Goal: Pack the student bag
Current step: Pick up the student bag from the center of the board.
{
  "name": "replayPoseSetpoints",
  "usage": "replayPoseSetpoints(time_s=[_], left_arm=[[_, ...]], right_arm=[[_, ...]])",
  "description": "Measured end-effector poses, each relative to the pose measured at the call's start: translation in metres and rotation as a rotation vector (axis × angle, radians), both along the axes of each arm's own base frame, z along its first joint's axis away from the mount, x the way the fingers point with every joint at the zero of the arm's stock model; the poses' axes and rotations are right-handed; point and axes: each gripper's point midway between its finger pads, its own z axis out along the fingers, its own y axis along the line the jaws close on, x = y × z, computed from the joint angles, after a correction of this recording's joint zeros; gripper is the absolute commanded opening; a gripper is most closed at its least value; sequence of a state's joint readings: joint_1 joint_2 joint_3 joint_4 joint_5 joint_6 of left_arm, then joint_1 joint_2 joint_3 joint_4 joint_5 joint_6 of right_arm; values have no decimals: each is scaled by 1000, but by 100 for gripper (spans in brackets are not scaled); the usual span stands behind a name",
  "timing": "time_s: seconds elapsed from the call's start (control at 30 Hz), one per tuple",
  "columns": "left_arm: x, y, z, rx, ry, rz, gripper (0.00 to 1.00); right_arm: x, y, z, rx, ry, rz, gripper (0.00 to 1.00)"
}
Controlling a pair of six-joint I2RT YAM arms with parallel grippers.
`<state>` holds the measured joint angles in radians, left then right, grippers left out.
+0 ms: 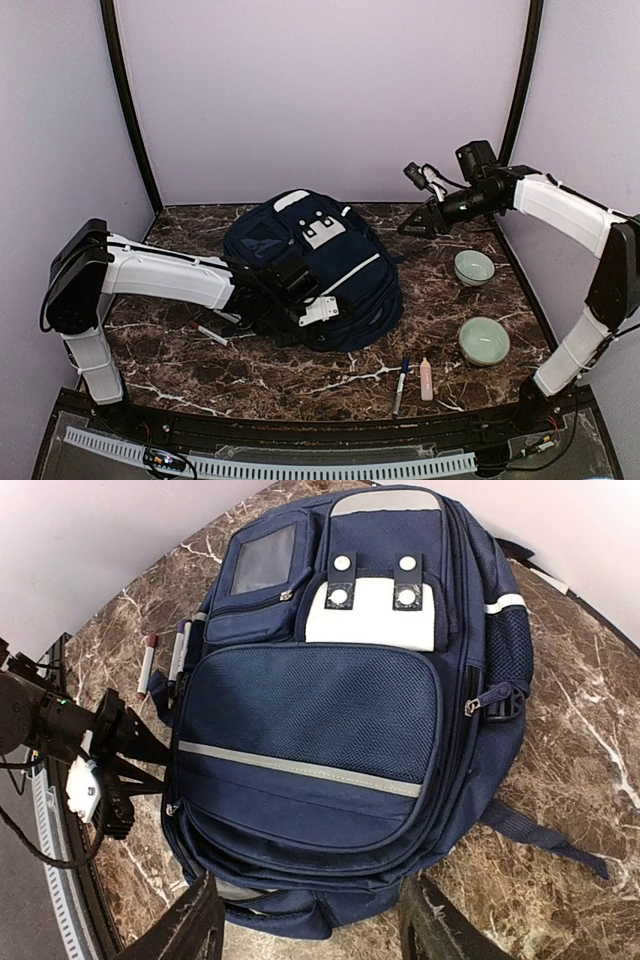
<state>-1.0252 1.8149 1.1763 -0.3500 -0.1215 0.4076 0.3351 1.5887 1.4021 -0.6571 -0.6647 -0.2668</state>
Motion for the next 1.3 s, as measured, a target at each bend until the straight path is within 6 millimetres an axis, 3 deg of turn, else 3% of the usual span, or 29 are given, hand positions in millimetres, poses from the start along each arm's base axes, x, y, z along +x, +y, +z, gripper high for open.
replayPoseSetpoints(time_s=[0.3,0.93,1.1,1.3], left_arm=[[-3,-5,-16,25,40,-23,37],[-6,-1,-23,27,34,-43,46],[-1,1,-23,43,5,-37,37],[0,3,-23,69,-30,-39,16]], right_arm=[[-9,13,-1,18,12,47,58],[-25,37,-26,-20,49,132,56],[-28,41,-27,-22,49,145,54],[-30,45,-34,-29,65,158,51]])
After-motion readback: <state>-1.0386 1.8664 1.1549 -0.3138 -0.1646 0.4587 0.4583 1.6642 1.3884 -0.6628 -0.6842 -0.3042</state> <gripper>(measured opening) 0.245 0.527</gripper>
